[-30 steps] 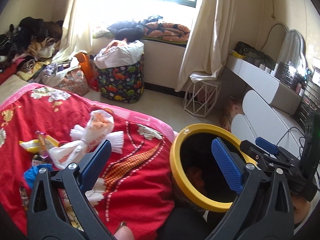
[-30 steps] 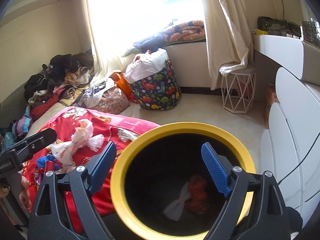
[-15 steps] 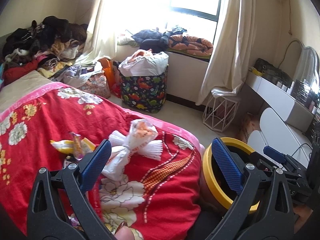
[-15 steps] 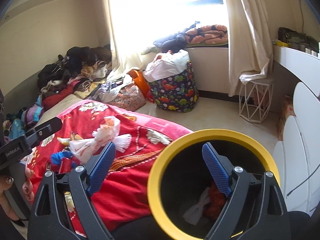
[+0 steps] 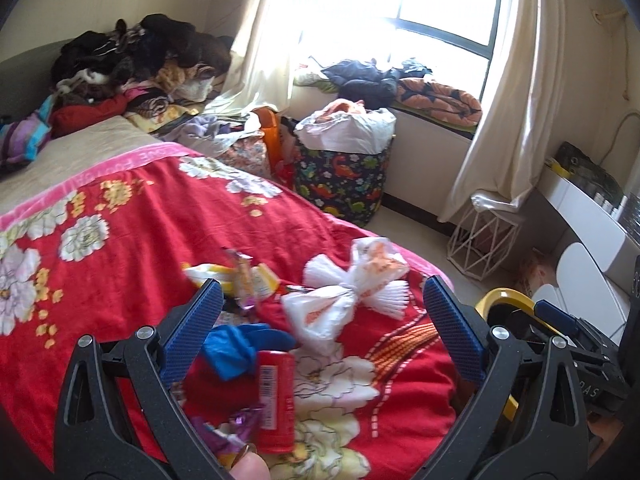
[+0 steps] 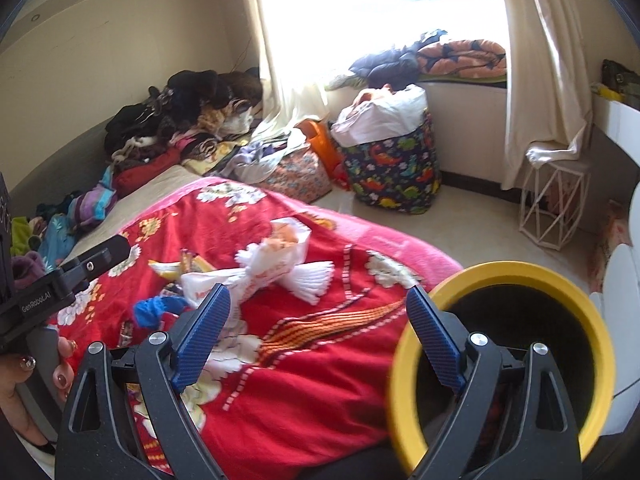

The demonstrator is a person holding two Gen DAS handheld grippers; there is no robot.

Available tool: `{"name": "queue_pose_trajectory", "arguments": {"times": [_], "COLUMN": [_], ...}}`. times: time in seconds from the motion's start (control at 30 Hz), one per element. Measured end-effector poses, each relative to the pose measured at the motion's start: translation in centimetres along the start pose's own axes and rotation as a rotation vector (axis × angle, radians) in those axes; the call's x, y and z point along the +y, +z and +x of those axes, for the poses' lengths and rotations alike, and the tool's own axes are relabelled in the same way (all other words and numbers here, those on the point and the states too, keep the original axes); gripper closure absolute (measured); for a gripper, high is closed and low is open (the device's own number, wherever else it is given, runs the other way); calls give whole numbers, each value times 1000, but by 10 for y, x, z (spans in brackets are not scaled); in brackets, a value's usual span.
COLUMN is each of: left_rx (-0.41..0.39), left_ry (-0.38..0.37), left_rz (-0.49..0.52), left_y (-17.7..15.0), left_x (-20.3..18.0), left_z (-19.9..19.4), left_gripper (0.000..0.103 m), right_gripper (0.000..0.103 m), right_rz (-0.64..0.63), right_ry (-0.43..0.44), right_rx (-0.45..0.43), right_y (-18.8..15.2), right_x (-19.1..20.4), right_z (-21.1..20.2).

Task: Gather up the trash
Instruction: 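Move both tools back toward the trash on the bedspread, then grasp the white printed bag with the right tool while the left tool grasps a candy wrapper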

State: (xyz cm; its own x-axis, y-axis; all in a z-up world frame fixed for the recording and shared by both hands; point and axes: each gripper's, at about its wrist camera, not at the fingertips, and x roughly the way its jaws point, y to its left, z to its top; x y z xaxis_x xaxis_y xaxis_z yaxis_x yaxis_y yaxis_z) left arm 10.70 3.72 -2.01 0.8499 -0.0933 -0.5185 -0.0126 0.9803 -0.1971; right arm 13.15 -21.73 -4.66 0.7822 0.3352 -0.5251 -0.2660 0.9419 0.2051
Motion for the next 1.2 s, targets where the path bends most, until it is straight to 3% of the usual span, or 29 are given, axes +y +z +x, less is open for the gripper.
{"name": "queue_pose_trajectory", "arguments": {"times": [0.4,0.67,0.97,1.17,1.2], "left_rx": [9,44,168,236,243], "left_ry": [117,166,104,76,74], "left_rz": [-101,-159,-201,-212,-215], "left_y": [-5,-18,-51,-64,-66], "left_x": [67,105,117,117,117], "left_z": [-9,-9,6,19,21], "left_gripper": [11,11,31,46,49], "right_gripper": [16,16,16,17,20], "right_rz": [-23,-37,68,166,191], "right_ry": [69,56,43,75,97], "right_rx": [83,127,192,288,316], "right_y": [4,5,10,4,1], "right_x": [50,66,63,61,60], "right_z": [55,88,131,168,175]}}
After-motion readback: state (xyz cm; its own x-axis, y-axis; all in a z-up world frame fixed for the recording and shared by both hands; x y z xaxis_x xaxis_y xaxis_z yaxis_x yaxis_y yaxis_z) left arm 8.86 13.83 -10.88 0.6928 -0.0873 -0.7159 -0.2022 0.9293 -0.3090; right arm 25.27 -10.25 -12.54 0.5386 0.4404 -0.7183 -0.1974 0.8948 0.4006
